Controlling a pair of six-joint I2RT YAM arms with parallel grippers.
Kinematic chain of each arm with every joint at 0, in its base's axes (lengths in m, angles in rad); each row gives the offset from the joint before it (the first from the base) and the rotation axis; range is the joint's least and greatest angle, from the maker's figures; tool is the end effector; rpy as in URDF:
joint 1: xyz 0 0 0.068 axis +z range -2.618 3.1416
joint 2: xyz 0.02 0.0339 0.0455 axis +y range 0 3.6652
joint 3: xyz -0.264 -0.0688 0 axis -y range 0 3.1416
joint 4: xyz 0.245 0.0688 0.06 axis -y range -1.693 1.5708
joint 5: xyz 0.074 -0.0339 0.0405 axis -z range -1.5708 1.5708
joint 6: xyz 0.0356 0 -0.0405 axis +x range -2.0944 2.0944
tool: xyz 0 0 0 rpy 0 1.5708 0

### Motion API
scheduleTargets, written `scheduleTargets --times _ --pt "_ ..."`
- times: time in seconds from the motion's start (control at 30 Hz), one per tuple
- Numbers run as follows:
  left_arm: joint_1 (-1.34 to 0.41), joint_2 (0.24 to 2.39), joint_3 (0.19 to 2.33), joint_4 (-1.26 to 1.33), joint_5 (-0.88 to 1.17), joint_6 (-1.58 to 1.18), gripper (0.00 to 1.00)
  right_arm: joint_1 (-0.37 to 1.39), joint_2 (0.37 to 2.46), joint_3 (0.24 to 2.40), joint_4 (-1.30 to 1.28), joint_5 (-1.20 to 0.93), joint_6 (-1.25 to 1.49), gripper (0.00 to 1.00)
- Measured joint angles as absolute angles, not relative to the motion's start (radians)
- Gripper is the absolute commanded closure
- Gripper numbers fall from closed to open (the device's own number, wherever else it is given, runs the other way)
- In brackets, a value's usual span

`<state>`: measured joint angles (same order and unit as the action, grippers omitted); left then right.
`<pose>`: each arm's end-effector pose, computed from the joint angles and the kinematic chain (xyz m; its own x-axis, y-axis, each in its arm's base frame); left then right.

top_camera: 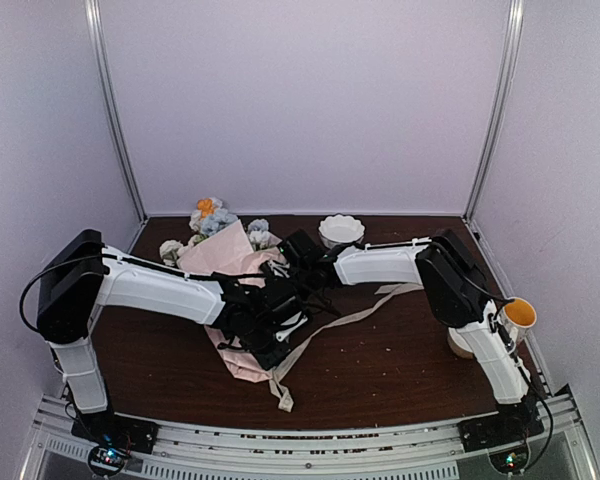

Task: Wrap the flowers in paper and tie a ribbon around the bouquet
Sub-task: Pick up the left side of the ribbon at the center of the board, then place the folded bouquet with the ribbon.

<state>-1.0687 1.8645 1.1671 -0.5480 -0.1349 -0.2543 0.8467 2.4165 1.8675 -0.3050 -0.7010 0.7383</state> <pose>0.1763 -0.3112 0.1513 -0.6547 0.6744 -0.3415 0.7059 0.7070 0.0429 0.3302 0.4080 0.1356 -0.9436 -0.2906 -0.1586 -0.2949 0.5198 0.8018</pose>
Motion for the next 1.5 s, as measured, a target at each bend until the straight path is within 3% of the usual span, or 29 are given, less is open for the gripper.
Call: scheduleTargets --times 0.03,0.13,0.17,0.47,0.8,1.1,1.37,1.5 --pt "-1.069 1.864 1.167 -0.548 -0.131 -0.253 0.70 0.847 2.416 1.869 -0.306 -0.701 0.737 1.00" --pt "-1.069 1.864 1.163 -0.541 -0.123 -0.254 0.96 0.847 2.416 1.876 -0.319 -0.699 0.735 1.00" --pt "-1.069 1.864 1.162 -0.542 -0.124 -0.250 1.00 0.847 2.416 1.879 -0.324 -0.699 0.734 1.00" --pt "-1.069 1.817 1.115 -0.508 -0.128 -0.244 1.00 0.847 2.416 1.885 -0.343 -0.699 0.728 1.00" --pt "-1.097 1.435 0.837 -0.397 0.041 -0.259 1.00 0.833 2.412 1.896 -0.362 -0.724 0.740 1.00" --pt "-1.108 1.146 0.540 -0.360 0.151 -0.469 1.00 0.810 2.366 1.895 -0.363 -0.749 0.775 1.00" --pt "-1.101 1.024 0.447 -0.399 0.126 -0.666 1.00 0.784 2.338 1.891 -0.362 -0.763 0.793 1.00" --pt "-0.963 0.978 0.424 -0.486 0.042 -0.766 1.00 0.768 2.323 1.873 -0.364 -0.763 0.792 1.00"
